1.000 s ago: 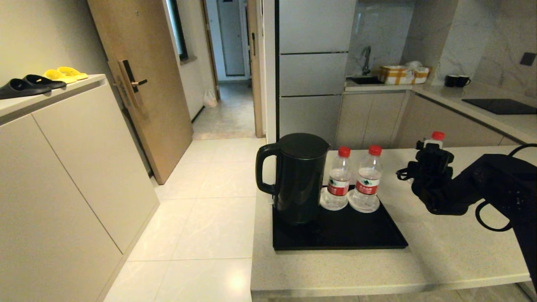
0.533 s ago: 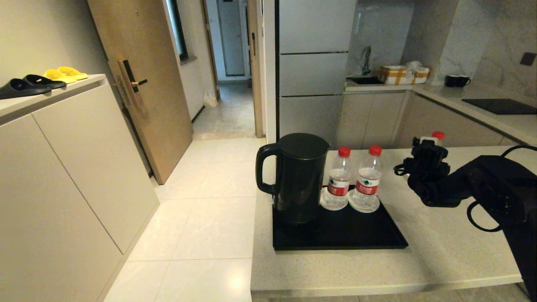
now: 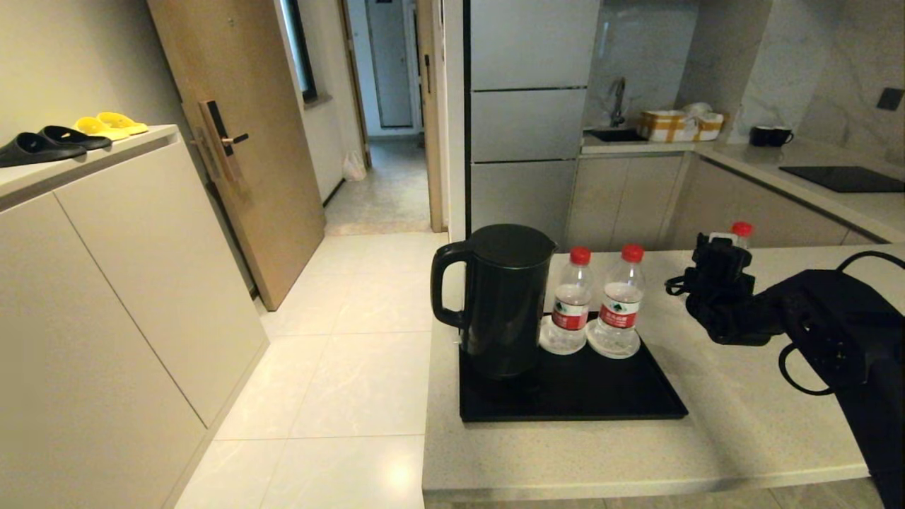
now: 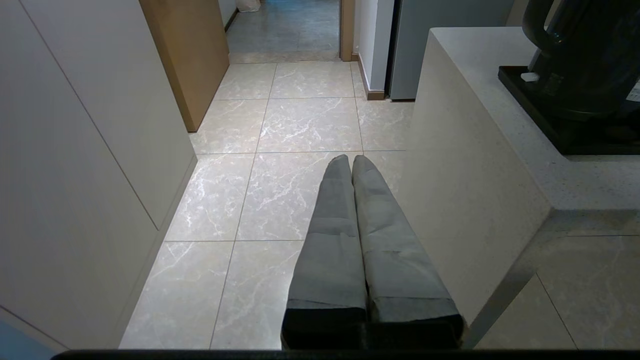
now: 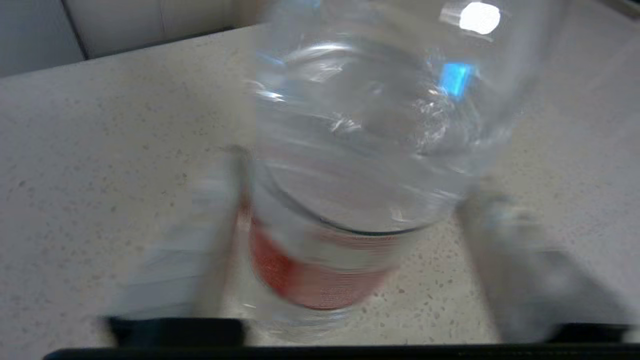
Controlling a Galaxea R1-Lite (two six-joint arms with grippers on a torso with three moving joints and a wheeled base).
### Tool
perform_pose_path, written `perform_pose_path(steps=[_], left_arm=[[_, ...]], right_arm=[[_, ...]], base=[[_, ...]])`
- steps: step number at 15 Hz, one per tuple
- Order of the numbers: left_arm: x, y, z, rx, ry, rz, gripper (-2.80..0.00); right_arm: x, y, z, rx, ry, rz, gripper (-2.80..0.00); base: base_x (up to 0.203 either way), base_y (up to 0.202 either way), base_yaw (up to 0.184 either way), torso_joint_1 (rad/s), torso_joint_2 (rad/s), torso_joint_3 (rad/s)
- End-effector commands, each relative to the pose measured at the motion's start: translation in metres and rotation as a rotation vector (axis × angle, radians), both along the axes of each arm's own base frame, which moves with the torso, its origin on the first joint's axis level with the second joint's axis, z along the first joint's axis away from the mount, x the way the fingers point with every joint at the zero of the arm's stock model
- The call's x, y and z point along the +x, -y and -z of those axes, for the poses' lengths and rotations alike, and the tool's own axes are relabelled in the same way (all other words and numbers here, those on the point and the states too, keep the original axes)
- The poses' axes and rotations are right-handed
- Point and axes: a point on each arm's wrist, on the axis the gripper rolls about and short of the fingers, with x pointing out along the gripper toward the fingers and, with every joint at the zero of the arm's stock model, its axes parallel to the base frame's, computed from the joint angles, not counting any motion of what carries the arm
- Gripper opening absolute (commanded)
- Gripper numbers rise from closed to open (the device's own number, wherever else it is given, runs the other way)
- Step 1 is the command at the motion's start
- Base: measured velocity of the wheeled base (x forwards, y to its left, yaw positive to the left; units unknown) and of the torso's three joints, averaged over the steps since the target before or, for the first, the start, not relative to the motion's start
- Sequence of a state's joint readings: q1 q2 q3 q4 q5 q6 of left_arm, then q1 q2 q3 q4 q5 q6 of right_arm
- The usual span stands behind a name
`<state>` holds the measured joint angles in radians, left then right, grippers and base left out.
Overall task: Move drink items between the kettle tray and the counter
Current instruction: Return the bottled water to its original position
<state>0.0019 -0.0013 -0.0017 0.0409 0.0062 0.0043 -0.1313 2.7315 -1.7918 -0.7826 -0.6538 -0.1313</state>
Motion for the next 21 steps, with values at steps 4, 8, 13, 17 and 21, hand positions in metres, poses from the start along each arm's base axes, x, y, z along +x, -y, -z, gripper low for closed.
perform_pose_path(steps=[4,8,13,17,21], left_arm=[[0.000,0.000,0.000,0.000,-0.002,-0.001,-2.80],[0.000,0.000,0.000,0.000,-0.002,-0.001,-2.80],[0.000,0.000,0.000,0.000,-0.002,-0.002,-2.80],[0.000,0.000,0.000,0.000,-0.001,-0.002,-2.80],[0.000,0.000,0.000,0.000,-0.002,-0.001,-2.80]], right_arm=[[0.001,0.001,0.000,-0.001,0.010,0.008,-2.80],[-0.015,-0.013,-0.039,0.038,0.044,-0.026,-2.80],[-0.101,-0.080,-0.137,0.248,0.043,-0.405,-2.80],[-0.171,-0.125,-0.148,0.388,-0.085,-0.796,-2.80],[-0.209,-0.133,-0.138,0.321,-0.164,-0.970,-2.80]], base=[[0.000,0.000,0.000,0.000,0.00,0.000],[0.000,0.000,0.000,0.000,0.00,0.000],[0.000,0.000,0.000,0.000,0.00,0.000],[0.000,0.000,0.000,0.000,0.00,0.000],[0.000,0.000,0.000,0.000,0.00,0.000]])
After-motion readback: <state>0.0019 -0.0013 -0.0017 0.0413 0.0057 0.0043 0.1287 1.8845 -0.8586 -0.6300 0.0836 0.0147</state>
